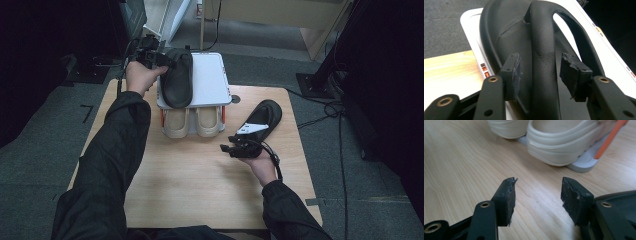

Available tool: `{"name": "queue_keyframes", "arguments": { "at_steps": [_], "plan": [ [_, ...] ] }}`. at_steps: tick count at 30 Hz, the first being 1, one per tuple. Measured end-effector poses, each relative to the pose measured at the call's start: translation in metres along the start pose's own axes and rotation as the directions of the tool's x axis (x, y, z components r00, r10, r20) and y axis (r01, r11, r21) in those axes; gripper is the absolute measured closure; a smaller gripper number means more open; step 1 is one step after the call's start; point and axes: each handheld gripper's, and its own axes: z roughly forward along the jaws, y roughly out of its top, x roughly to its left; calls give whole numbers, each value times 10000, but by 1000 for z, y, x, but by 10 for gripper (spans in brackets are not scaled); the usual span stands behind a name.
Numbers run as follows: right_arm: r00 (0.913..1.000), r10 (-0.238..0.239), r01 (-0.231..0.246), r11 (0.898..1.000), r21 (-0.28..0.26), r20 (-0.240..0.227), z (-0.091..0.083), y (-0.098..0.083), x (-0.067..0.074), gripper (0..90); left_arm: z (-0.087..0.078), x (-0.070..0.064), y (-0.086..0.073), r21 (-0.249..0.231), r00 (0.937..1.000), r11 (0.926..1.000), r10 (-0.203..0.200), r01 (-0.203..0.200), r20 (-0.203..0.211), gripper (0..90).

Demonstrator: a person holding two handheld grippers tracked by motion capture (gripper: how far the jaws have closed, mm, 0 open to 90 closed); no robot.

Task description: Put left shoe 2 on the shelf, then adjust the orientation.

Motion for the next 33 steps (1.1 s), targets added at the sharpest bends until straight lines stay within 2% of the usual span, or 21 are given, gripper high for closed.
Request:
{"name": "queue_keyframes", "arguments": {
  "at_steps": [3, 5, 8, 11, 18, 21, 24, 27, 32, 33],
  "plan": [
    [9998, 157, -154, 9997, -180, 156, -5, 0, -6, 454, -8, 2, -2, -69, 9996, 9996, 267, -266, 43, 478],
    [9993, 287, -282, 9994, -201, 229, -9, -1, -11, 451, -14, 3, -4, -153, 9985, 9987, 481, -477, 260, 456],
    [9984, 385, -380, 9992, -127, 406, -12, -3, -18, 451, -22, 4, -10, -175, 9964, 9966, 804, -800, 251, 447],
    [9970, 540, -534, 9985, -111, 560, -14, -4, -24, 451, -30, 7, -17, -246, 9960, 9962, 838, -830, 319, 441],
    [9937, 502, -499, 9987, -55, 998, -19, -5, -36, 451, -44, 11, -35, -502, 9936, 9953, 859, -824, 726, 440],
    [9913, 684, -672, 9976, -144, 1123, -22, -5, -41, 451, -48, 10, -42, -483, 9916, 9929, 1121, -1091, 648, 440],
    [9888, 757, -732, 9970, -235, 1290, -26, -5, -47, 451, -51, 11, -48, -472, 9904, 9917, 1223, -1194, 644, 439],
    [9852, 1044, -1008, 9944, -330, 1361, -27, -7, -53, 462, -53, 12, -55, -540, 9900, 9914, 1227, -1192, 688, 438],
    [9817, 1263, -1233, 9919, -301, 1426, -27, -11, -60, 488, -55, 16, -67, -567, 9892, 9909, 1262, -1222, 740, 437],
    [9809, 1372, -1350, 9905, -257, 1376, -26, -11, -61, 523, -55, 17, -70, -653, 9899, 9909, 1224, -1178, 710, 436]
  ]
}}
